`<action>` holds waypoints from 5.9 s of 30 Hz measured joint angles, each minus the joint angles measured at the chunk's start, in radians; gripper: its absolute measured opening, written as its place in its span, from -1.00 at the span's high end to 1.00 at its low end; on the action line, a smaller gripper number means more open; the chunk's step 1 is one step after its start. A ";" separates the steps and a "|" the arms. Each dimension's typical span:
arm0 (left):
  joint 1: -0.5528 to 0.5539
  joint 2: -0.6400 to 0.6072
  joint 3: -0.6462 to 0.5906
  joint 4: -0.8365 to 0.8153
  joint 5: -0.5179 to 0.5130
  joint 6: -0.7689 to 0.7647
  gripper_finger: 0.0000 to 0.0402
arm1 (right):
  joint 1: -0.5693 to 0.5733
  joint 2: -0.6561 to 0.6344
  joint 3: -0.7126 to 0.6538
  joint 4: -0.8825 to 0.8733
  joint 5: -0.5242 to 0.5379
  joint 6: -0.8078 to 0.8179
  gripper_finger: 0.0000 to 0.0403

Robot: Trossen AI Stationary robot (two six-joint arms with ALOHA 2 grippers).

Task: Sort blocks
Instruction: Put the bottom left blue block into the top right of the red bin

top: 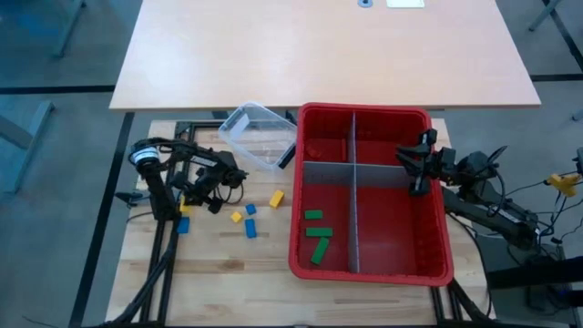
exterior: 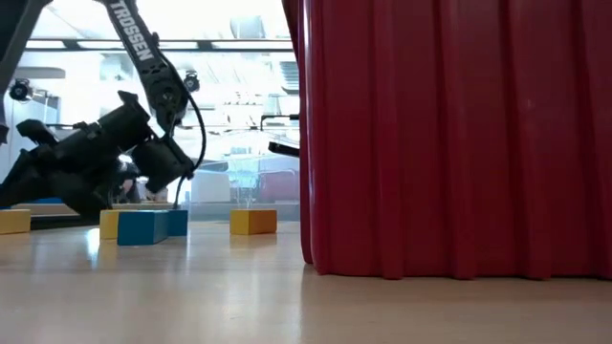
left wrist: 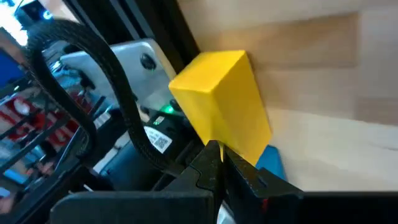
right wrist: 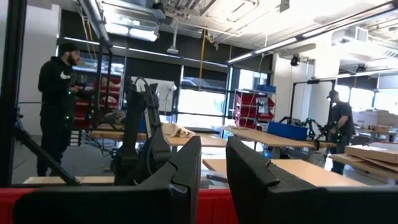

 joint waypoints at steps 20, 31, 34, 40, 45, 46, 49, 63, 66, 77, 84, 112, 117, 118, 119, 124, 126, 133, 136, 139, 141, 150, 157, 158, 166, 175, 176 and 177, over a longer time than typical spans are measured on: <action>-0.067 -0.034 0.114 0.060 0.064 0.084 1.00 | 0.000 0.000 0.000 0.001 -0.003 0.007 0.70; -0.211 -0.053 0.286 0.250 0.235 0.210 1.00 | 0.000 0.000 0.000 0.008 -0.003 0.007 0.70; -0.273 -0.050 0.320 0.361 0.293 0.266 1.00 | 0.000 0.000 0.000 0.008 -0.003 0.007 0.67; -0.371 -0.049 0.393 0.385 0.221 0.300 1.00 | 0.000 0.000 0.000 0.010 -0.003 0.015 0.65; -0.400 -0.072 0.422 0.282 0.095 0.249 1.00 | 0.000 0.000 0.000 0.018 -0.003 0.023 0.70; -0.405 -0.081 0.423 0.249 0.083 0.233 1.00 | 0.000 0.000 0.000 0.022 -0.003 0.023 0.71; -0.424 -0.105 0.411 0.140 0.061 0.169 1.00 | 0.000 0.000 0.000 0.024 -0.003 0.024 0.73; -0.603 -0.136 0.211 -0.100 0.118 0.162 1.00 | 0.000 0.000 0.000 0.025 -0.003 0.025 0.66; -0.625 -0.137 0.159 -0.131 0.179 0.214 1.00 | 0.000 0.000 0.000 0.029 -0.003 0.027 0.64; -0.630 -0.153 -0.013 0.006 0.337 0.298 1.00 | 0.000 0.000 0.000 0.031 -0.003 0.036 0.71; -0.629 -0.170 -0.070 0.093 0.341 0.282 1.00 | 0.000 0.000 0.000 0.031 -0.003 0.034 0.74; -0.629 -0.167 0.085 0.174 0.148 0.283 1.00 | 0.000 0.000 0.000 0.045 0.005 0.015 0.72; -0.601 -0.168 0.126 0.054 -0.019 0.185 1.00 | 0.000 0.000 0.000 0.052 0.005 0.015 0.68; -0.586 -0.168 0.126 0.052 -0.032 0.160 1.00 | 0.000 0.000 0.000 0.055 0.005 0.015 0.67; -0.570 -0.168 0.126 0.055 -0.039 0.134 1.00 | 0.000 0.000 0.000 0.056 0.005 0.016 0.66; -0.462 -0.169 0.119 0.071 -0.074 0.066 0.95 | 0.000 0.000 0.000 0.062 0.005 0.021 0.63; -0.412 -0.175 0.118 0.080 -0.115 0.054 0.89 | 0.000 0.000 0.000 0.061 0.005 0.022 0.63; -0.297 -0.212 0.114 0.101 -0.121 0.084 0.47 | 0.000 0.000 0.000 0.061 -0.003 0.036 0.63; -0.274 -0.221 0.103 0.099 -0.122 0.084 0.23 | 0.000 0.000 0.000 0.061 -0.003 0.036 0.61; -0.253 -0.229 0.086 0.102 -0.120 0.084 -0.01 | 0.000 0.000 0.000 0.061 -0.003 0.036 0.58; -0.234 -0.229 0.065 0.114 -0.109 0.084 -0.15 | 0.000 0.000 0.000 0.061 -0.003 0.040 0.56; -0.186 -0.239 -0.064 0.277 -0.035 0.107 -0.36 | 0.000 0.000 0.000 0.061 -0.003 0.041 0.51; -0.185 -0.277 -0.067 0.317 -0.014 0.103 0.08 | 0.000 0.000 0.000 0.061 -0.004 0.042 0.52; -0.185 -0.285 -0.066 0.336 -0.012 0.102 0.19 | 0.000 0.000 0.000 0.061 -0.003 0.042 0.53; -0.185 -0.309 -0.068 0.392 0.003 0.103 0.49 | 0.000 0.000 0.000 0.061 -0.004 0.044 0.58; -0.242 -0.478 0.015 0.419 -0.103 0.078 0.49 | 0.000 0.000 0.000 0.061 -0.004 0.056 0.52; -0.257 -0.512 0.032 0.419 -0.119 0.075 0.49 | 0.000 0.000 0.000 0.060 -0.004 0.063 0.51; -0.276 -0.547 0.051 0.419 -0.140 0.068 0.49 | 0.000 0.000 0.000 0.060 -0.004 0.066 0.50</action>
